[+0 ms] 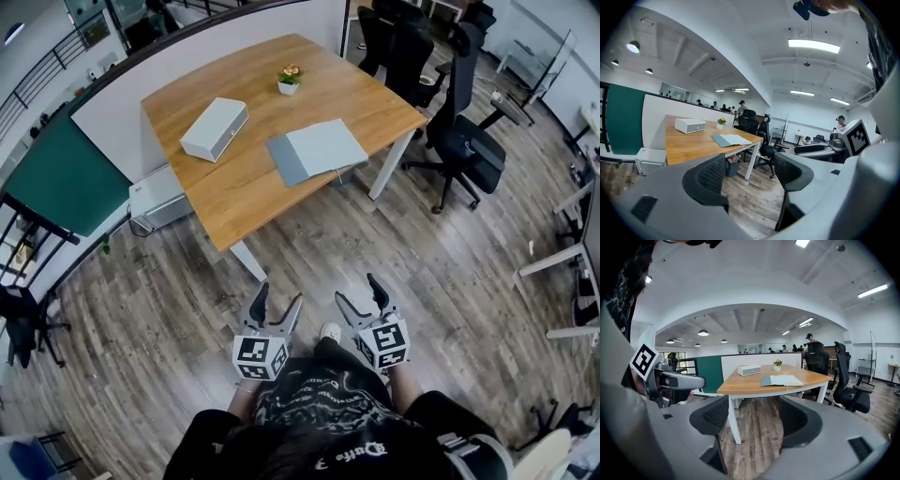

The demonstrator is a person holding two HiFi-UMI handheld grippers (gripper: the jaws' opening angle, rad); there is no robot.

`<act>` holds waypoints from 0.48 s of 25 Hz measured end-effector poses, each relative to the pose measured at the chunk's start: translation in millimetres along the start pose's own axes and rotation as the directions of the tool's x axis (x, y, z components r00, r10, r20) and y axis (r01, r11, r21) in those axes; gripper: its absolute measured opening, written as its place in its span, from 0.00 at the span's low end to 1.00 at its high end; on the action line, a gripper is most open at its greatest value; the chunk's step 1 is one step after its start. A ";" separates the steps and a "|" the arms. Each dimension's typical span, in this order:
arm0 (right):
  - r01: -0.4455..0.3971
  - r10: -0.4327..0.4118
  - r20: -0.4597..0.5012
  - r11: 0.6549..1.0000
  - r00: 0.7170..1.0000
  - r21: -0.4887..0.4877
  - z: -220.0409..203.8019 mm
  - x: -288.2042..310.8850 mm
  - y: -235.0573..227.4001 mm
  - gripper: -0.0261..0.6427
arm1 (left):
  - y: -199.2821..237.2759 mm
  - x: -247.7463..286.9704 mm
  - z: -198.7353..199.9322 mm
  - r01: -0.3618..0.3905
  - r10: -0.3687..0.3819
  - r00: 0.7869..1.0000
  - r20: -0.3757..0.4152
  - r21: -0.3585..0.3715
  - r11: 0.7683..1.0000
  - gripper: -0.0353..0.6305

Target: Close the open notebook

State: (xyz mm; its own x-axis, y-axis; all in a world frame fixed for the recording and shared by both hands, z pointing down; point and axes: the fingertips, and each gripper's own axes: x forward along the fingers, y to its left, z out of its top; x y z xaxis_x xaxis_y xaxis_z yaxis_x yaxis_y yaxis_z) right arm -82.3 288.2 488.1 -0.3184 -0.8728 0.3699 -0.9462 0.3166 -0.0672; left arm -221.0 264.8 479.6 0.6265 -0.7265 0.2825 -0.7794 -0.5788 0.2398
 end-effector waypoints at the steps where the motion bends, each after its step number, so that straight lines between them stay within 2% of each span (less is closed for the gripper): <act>1: -0.008 0.008 -0.004 1.000 1.000 -0.008 2.2 3.5 -10.3 0.52 | -1.7 9.4 1.6 -0.011 0.011 1.000 0.001 -0.011 1.000 0.57; 5: -0.036 0.036 -0.014 0.999 0.999 -0.032 7.5 16.6 -53.8 0.52 | -10.0 46.5 2.3 -0.051 0.051 0.999 -0.007 -0.067 0.996 0.57; 12: -0.069 0.068 -0.023 0.998 0.997 -0.004 10.9 31.9 -105.1 0.51 | -27.1 92.5 11.6 -0.082 0.082 0.997 -0.014 -0.075 0.994 0.57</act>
State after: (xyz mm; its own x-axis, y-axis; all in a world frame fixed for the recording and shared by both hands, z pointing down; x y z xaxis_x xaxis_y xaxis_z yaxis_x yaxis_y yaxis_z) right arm 6.4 223.0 496.9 -0.3810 -0.8405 0.3852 -0.9219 0.3771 -0.0889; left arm -142.0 209.0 488.5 0.5608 -0.7661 0.3141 -0.8254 -0.4877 0.2844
